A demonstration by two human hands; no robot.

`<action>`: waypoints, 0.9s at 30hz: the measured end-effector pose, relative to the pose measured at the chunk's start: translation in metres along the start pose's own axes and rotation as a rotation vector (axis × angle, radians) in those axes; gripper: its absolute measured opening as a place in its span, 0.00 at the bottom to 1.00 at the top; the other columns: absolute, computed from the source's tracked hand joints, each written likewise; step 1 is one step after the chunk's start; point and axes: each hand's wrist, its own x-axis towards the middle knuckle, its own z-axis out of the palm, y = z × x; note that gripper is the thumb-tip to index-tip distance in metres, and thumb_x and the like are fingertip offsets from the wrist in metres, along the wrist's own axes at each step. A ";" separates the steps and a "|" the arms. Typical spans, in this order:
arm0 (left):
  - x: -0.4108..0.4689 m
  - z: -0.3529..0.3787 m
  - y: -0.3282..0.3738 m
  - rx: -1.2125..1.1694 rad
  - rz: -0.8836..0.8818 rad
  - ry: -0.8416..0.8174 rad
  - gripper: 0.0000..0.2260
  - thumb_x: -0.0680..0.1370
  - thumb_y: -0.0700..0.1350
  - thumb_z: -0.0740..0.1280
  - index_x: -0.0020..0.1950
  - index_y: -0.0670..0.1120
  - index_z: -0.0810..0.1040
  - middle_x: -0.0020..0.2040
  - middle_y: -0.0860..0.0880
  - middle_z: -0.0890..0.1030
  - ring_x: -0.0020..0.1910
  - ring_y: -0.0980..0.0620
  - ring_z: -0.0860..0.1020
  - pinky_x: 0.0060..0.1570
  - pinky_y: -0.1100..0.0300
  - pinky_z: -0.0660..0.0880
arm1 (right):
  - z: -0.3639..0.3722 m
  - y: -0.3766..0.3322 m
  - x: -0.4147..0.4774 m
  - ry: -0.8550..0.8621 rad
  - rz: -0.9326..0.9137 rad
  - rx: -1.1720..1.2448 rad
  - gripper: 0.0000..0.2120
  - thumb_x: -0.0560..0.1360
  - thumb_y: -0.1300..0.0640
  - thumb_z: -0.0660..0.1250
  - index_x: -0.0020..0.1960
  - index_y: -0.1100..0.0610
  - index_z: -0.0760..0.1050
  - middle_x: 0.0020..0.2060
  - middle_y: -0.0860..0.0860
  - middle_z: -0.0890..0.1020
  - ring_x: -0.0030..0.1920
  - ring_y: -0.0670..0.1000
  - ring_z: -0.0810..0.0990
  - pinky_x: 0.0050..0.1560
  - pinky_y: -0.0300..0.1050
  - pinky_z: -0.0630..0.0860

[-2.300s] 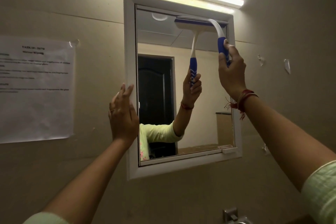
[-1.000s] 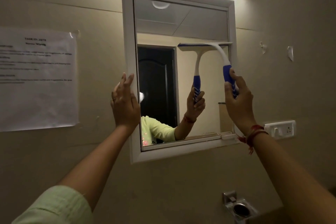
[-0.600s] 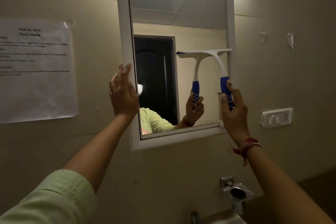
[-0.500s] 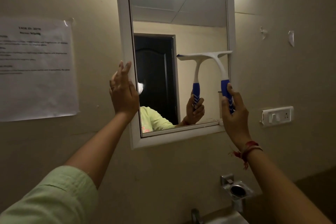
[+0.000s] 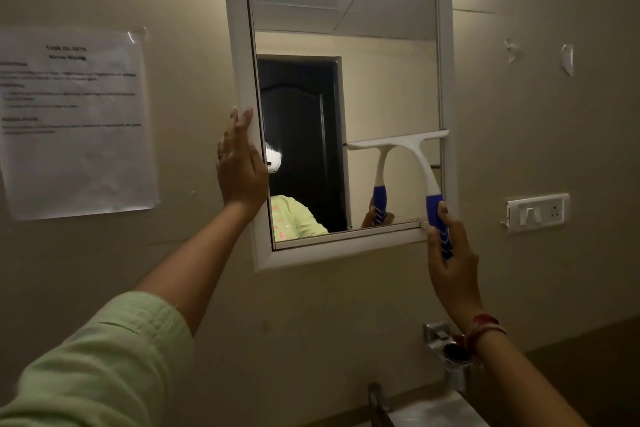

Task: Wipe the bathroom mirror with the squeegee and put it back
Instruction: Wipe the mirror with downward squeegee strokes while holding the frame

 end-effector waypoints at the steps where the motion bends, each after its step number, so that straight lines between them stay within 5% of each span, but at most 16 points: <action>1: 0.000 0.000 0.000 -0.001 0.000 -0.002 0.21 0.78 0.38 0.51 0.71 0.47 0.64 0.73 0.44 0.63 0.71 0.48 0.64 0.67 0.60 0.55 | -0.001 0.003 -0.005 -0.006 0.005 -0.008 0.22 0.77 0.55 0.58 0.70 0.53 0.61 0.53 0.59 0.76 0.36 0.40 0.76 0.37 0.25 0.74; 7: 0.000 0.003 -0.001 0.008 0.009 0.007 0.21 0.78 0.38 0.51 0.71 0.47 0.63 0.73 0.44 0.64 0.70 0.48 0.64 0.67 0.61 0.56 | -0.005 0.011 -0.033 -0.038 0.055 -0.027 0.20 0.77 0.55 0.57 0.68 0.48 0.60 0.41 0.44 0.73 0.35 0.41 0.77 0.32 0.29 0.75; 15: 0.000 0.005 -0.005 0.018 0.019 0.029 0.22 0.77 0.37 0.51 0.71 0.47 0.63 0.73 0.44 0.64 0.71 0.47 0.64 0.69 0.54 0.61 | -0.013 0.023 -0.076 -0.071 0.108 -0.024 0.21 0.77 0.58 0.58 0.69 0.48 0.61 0.38 0.46 0.74 0.32 0.42 0.76 0.30 0.28 0.73; 23: 0.001 0.005 -0.006 0.038 0.004 0.023 0.22 0.77 0.37 0.51 0.71 0.48 0.63 0.73 0.45 0.64 0.70 0.50 0.63 0.66 0.67 0.54 | -0.018 0.028 -0.102 -0.111 0.152 -0.064 0.25 0.77 0.60 0.58 0.67 0.37 0.57 0.38 0.47 0.73 0.34 0.43 0.76 0.31 0.29 0.74; 27: 0.001 0.005 -0.005 0.035 0.006 0.028 0.22 0.77 0.37 0.50 0.71 0.48 0.63 0.73 0.44 0.64 0.71 0.49 0.63 0.68 0.61 0.57 | -0.020 0.031 -0.116 -0.125 0.179 -0.096 0.25 0.77 0.59 0.58 0.66 0.36 0.56 0.39 0.46 0.73 0.38 0.44 0.78 0.30 0.34 0.76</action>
